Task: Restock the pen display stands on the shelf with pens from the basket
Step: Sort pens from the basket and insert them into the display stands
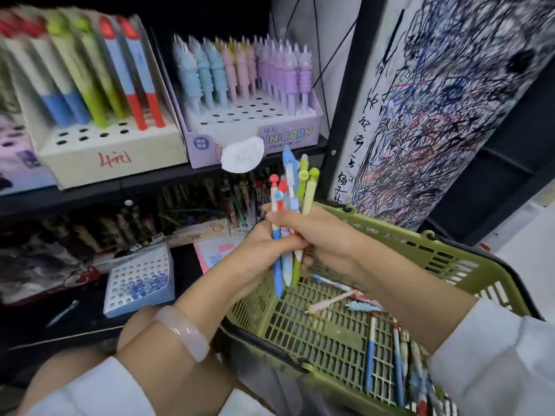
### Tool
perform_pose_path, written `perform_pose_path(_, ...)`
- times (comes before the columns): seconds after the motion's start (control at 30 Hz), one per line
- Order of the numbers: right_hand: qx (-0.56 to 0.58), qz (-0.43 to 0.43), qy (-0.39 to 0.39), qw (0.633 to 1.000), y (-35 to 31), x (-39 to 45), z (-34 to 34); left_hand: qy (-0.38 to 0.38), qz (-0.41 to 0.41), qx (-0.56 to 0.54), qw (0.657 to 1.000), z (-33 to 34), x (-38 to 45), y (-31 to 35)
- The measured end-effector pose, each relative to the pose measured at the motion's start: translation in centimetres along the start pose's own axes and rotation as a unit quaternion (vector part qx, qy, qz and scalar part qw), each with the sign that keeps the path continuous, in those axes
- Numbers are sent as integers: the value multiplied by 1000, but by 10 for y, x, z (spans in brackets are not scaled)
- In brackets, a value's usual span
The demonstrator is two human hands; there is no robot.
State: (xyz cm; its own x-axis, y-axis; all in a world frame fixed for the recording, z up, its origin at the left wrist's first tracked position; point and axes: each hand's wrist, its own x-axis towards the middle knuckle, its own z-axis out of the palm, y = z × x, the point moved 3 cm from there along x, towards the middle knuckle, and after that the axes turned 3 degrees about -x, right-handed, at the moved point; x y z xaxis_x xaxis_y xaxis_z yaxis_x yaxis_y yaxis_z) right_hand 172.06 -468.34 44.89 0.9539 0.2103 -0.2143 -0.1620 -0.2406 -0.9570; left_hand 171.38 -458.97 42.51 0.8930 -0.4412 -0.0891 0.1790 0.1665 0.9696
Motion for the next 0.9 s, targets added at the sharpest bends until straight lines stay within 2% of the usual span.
perform_pose_path(0.13,34,-62,-82,994,-37,5,24,104,66,-31,992,-22,-10,27)
perform_pose_path(0.27,16,-123,-124,984,-64,10,46,125,83,-67,986,-52,-29,48)
perform_pose_path(0.43,-10,-182,-23,983,-93,28,63,134,99,-91,982,-95,-60,66)
perform_pose_path(0.63,-1,-239,-26,971,-123,40,109,187,129,-90,970,-142,-90,78)
perform_pose_path(0.73,-38,-267,-18,963,-144,48,129,227,136,-68,962,-165,-102,86)
perform_pose_path(0.83,-57,-320,55,944,-180,58,129,253,152,-67,953,-185,-113,91)
perform_pose_path(0.9,-82,-367,126,918,-206,64,121,256,160,-72,951,-195,-117,94)
